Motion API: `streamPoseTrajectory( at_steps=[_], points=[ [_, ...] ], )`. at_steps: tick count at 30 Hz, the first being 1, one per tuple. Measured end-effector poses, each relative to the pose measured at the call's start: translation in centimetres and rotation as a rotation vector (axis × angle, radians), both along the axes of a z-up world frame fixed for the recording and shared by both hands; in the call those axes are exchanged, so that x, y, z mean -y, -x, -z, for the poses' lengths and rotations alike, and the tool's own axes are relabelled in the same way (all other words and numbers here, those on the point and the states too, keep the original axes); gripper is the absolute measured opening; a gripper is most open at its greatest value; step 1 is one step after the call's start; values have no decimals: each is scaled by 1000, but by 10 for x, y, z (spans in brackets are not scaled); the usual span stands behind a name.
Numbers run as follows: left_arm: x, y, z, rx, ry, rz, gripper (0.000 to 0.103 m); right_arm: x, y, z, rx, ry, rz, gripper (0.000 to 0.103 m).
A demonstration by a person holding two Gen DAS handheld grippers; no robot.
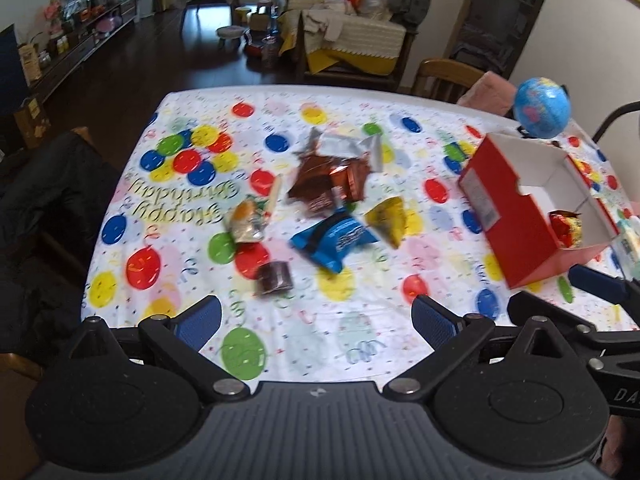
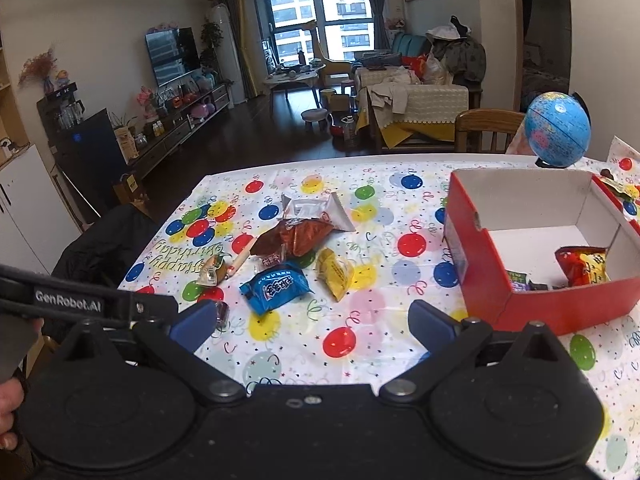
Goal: Organize snacks
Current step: 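Withdraw both tools from the box back toward the remaining snacks, then grasp the brown chocolate square with the left tool while the right tool grasps the yellow chip bag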
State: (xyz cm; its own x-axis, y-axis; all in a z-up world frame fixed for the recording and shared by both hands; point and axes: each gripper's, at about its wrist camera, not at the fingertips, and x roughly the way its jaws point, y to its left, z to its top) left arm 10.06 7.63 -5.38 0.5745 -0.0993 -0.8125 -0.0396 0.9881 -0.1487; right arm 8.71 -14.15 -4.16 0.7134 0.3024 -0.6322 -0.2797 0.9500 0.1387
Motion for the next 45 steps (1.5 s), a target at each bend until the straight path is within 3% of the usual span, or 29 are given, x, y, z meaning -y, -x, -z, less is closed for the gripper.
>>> streamPoseTrajectory(
  at_steps=[10, 23, 35, 41, 45],
  points=[
    [-17, -22, 42, -100, -14, -111, 102, -9, -34, 34, -58, 29, 1, 95],
    [-22, -76, 81, -182, -16, -237, 102, -15, -116, 72, -99, 62, -39, 87],
    [-21, -99, 112, -228, -27, -249, 101, -30, -162, 106, -148, 91, -89, 78],
    [-18, -102, 118, -238, -44, -245, 81, -34, -173, 118, -165, 97, -96, 70],
    [-19, -102, 117, -226, -56, -247, 61, -37, -175, 121, -164, 98, -116, 54]
  ],
)
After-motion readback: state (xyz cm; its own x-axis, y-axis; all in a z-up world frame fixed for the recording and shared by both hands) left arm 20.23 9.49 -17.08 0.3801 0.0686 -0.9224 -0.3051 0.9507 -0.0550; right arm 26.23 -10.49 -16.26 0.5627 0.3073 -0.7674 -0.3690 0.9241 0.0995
